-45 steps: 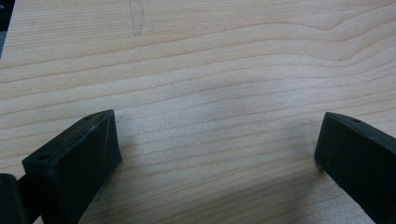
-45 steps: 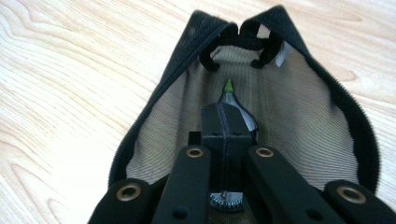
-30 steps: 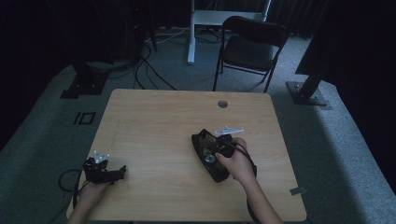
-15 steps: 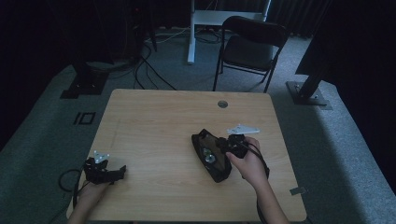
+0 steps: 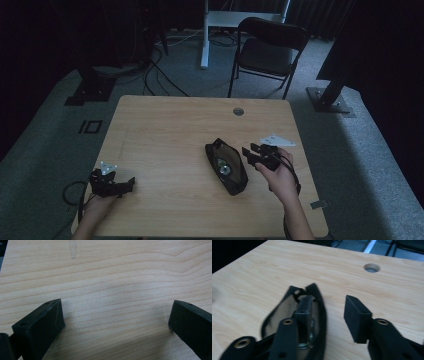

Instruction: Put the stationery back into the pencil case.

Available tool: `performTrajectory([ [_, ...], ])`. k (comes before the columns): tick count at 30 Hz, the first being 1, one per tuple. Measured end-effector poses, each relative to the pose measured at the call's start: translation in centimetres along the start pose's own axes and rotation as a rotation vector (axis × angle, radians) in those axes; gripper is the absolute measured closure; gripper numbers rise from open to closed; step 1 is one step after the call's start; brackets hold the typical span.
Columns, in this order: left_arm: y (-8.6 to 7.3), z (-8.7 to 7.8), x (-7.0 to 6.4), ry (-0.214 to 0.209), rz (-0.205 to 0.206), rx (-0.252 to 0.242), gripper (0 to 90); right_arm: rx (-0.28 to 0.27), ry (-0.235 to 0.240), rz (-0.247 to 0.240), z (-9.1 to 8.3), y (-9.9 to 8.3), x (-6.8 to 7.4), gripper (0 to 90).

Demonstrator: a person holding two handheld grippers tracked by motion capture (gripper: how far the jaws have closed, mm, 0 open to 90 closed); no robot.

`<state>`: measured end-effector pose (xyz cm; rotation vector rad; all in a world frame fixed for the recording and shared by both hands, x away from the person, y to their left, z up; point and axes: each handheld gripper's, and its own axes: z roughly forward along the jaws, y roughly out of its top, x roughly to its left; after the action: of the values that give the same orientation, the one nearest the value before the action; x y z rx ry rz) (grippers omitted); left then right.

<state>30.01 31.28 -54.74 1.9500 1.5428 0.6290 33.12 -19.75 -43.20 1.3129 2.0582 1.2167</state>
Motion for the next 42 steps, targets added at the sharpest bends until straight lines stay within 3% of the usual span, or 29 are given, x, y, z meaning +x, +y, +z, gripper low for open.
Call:
performTrajectory([
  [2, 0.0, 0.0, 0.0, 0.0, 0.0, 0.0, 0.2, 0.002, -0.007, 0.0, -0.1, -0.2, -0.3, 54.8],
  [10, 0.0, 0.0, 0.0, 0.001, 0.0, -0.001, 0.2, -0.018, -0.037, 0.025, -0.5, -1.9, -2.3, 35.7],
  [14, 0.0, 0.0, 0.0, 0.001, 0.0, -0.001, 0.2, -0.016, -0.084, -0.015, -0.5, -2.9, -3.2, 26.1],
  [17, 0.0, 0.0, 0.0, 0.001, 0.0, -0.001, 0.2, 0.01, -0.121, 0.0, -0.5, -3.8, -3.9, 17.9],
  [21, 0.0, 0.0, 0.0, 0.001, 0.001, 0.0, 0.2, 0.016, -0.152, 0.017, -0.5, -5.1, -4.9, 16.2],
  [42, 0.0, 0.0, 0.0, 0.001, 0.001, 0.0, 0.2, 0.091, -0.178, 0.086, -0.2, -10.8, -7.4, 14.0],
])
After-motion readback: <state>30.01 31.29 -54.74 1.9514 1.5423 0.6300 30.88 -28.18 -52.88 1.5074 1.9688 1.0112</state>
